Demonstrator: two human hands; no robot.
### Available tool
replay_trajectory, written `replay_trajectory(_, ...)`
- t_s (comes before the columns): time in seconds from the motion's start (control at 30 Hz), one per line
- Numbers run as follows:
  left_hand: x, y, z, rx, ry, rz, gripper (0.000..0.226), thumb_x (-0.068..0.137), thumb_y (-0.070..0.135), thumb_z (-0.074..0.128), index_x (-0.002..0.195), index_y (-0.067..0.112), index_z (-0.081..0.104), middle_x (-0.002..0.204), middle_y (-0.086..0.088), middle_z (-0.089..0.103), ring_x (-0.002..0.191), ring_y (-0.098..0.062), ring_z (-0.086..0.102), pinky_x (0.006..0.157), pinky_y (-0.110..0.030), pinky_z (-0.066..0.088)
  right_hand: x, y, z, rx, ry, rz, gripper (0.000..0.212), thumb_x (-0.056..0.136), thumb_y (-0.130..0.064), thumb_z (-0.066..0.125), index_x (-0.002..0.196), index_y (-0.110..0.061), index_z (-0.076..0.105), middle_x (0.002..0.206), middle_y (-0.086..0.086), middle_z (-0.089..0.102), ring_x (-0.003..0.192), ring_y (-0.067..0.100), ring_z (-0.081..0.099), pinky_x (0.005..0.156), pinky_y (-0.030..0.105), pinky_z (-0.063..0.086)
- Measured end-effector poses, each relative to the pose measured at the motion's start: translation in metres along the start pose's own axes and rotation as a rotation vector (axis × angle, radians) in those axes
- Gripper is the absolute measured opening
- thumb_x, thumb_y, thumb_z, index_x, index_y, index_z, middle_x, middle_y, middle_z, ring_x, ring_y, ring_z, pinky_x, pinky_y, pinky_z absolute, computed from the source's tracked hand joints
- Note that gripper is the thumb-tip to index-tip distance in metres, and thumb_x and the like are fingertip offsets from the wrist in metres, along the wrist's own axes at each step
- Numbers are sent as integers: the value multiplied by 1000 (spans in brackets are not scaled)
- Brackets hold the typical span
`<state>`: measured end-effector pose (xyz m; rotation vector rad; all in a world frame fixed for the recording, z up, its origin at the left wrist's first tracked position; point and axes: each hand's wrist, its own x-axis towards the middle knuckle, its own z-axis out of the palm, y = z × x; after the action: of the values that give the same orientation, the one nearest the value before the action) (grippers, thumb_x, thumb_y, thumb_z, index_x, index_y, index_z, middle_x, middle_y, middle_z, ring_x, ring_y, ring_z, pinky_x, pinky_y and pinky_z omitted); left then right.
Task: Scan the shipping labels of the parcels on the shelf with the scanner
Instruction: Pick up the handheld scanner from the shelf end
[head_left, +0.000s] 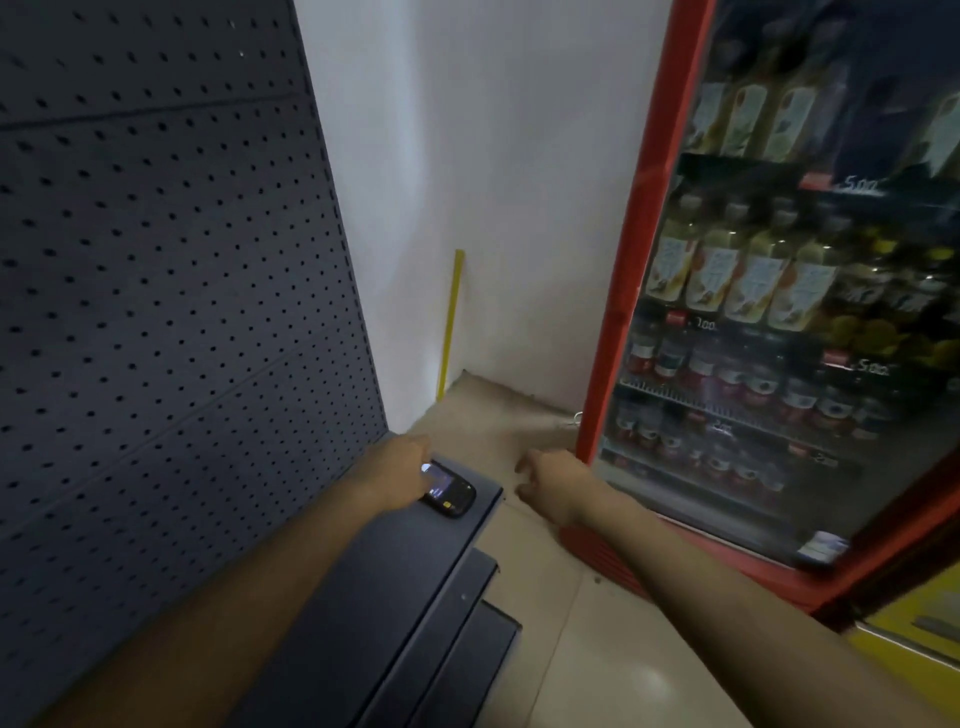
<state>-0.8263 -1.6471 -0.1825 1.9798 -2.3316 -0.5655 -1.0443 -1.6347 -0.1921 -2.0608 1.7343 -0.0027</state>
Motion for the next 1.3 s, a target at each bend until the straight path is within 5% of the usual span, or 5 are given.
replay_trajectory(0.13, 27, -16, 9, -52, 43, -151, 17, 90, 18, 58, 103, 6, 59, 102, -9, 59, 88, -22, 56, 74, -30, 45, 67, 2, 1, -58, -110, -125, 43, 93, -33, 51, 132, -13, 49, 134, 13, 54, 121, 29, 51, 98, 36, 45)
replay_trajectory(0.37, 47, -23, 25, -79, 27, -462, 32, 93, 24, 54, 119, 5, 55, 123, -13, 59, 109, -28, 57, 93, -38, 47, 148, 1, 12, -175, -286, -294, 38, 94, -27, 50, 127, -8, 51, 130, 15, 55, 117, 30, 52, 94, 34, 46)
replay_trajectory(0.7, 29, -36, 71, -209, -78, -702, 30, 96, 17, 45, 124, 7, 52, 129, -11, 53, 115, -26, 53, 103, -36, 40, 189, -10, 61, 30, -417, -174, 43, 87, -23, 66, 118, 4, 54, 119, 16, 63, 108, 29, 59, 72, 26, 42)
replay_trajectory(0.97, 18, -55, 92, -230, -137, -772, 36, 95, 19, 45, 128, 7, 51, 129, -12, 53, 113, -28, 53, 100, -36, 42, 218, -40, 104, -133, -475, -102, 104, 72, -56, 74, 145, 2, 28, 142, 18, 41, 131, 31, 42, 106, 37, 39)
replay_trajectory(1.3, 17, -68, 102, -221, -180, -784, 38, 96, 18, 43, 132, 7, 48, 134, -14, 51, 119, -30, 51, 105, -39, 38, 224, -39, 132, -165, -387, 3, 108, 65, -51, 80, 142, -3, 22, 141, 18, 36, 132, 33, 36, 106, 38, 35)
